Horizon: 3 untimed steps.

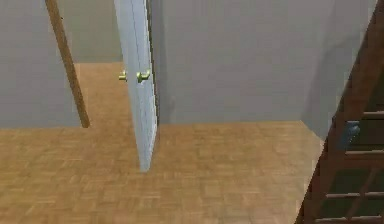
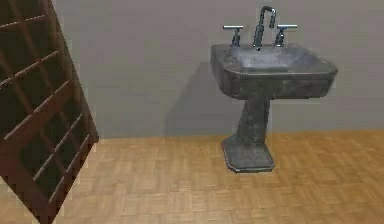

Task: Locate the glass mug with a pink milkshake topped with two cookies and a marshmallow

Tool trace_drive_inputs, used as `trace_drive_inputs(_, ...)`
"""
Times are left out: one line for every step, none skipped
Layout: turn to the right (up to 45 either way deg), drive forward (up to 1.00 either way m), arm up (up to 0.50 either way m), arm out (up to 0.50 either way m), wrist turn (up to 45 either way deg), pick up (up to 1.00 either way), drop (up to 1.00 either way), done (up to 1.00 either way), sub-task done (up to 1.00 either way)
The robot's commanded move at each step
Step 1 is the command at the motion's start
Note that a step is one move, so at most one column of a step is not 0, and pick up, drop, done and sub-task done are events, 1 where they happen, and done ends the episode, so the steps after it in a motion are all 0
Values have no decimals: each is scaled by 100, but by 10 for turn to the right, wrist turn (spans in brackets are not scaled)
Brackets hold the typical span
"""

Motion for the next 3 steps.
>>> trace_drive_inputs(0,100,0,0,0,0,0,0,0)
trace_drive_inputs(120,0,0,0,0,0,0,0,0)
trace_drive_inputs(0,5,0,0,0,0,0,0,0)
